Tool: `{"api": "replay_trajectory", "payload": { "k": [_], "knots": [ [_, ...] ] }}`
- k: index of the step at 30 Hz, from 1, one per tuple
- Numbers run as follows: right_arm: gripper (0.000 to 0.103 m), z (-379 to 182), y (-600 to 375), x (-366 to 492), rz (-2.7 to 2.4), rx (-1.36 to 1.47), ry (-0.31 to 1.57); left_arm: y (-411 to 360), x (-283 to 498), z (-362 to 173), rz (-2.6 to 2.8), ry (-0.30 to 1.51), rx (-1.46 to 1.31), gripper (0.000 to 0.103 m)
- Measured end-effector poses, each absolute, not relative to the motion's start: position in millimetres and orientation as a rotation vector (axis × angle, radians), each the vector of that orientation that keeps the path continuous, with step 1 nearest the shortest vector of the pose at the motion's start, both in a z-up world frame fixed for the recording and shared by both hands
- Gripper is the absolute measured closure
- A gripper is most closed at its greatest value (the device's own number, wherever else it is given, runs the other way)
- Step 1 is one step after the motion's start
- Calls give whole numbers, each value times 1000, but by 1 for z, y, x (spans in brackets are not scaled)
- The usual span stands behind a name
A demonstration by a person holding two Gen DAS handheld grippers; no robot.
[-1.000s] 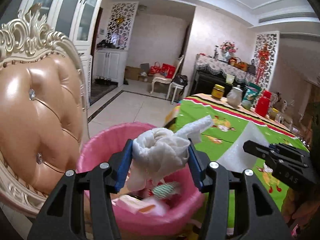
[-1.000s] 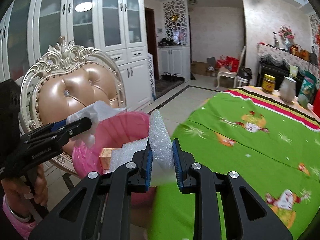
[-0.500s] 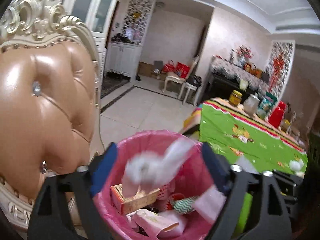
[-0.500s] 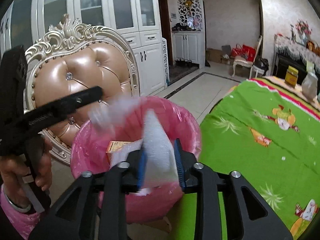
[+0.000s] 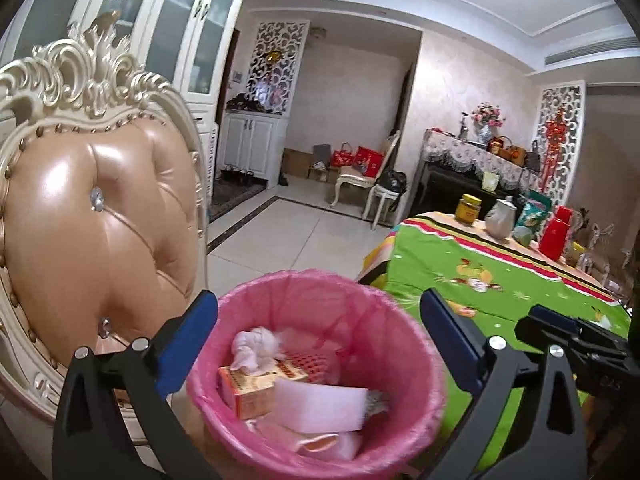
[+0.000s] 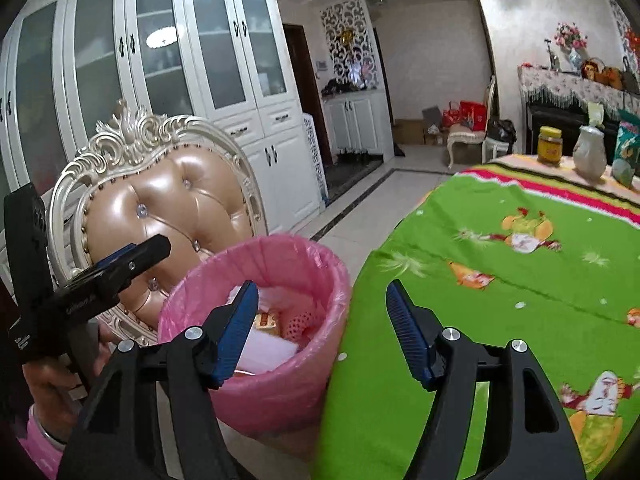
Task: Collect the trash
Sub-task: 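Open the left tool to drop the tissue while the right tool drops the foam, then grasp a white foam block with the left tool while the right tool grasps a wrapped tissue pack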
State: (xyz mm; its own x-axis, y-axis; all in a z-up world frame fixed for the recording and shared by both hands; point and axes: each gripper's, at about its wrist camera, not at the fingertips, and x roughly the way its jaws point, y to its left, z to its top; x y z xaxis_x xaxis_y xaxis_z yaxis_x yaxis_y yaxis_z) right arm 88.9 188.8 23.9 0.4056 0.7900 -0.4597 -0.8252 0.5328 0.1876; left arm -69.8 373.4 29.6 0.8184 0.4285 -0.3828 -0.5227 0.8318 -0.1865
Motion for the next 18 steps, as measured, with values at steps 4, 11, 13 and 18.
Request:
{"api": "replay_trajectory", "payload": {
  "k": [4, 11, 13, 18],
  "knots": [
    [30, 32, 145, 98, 947, -39, 524, 347, -59, 32, 463, 351, -241, 5],
    [19, 21, 49, 117, 712, -113, 497, 269, -3, 13, 258, 454, -254, 5],
    [19, 14, 17, 129, 641, -100, 524, 242, 15, 9, 202, 476, -230, 5],
    [19, -6, -70, 170, 458, -34, 593, 162, 76, 0, 54, 521, -183, 5]
  ]
}}
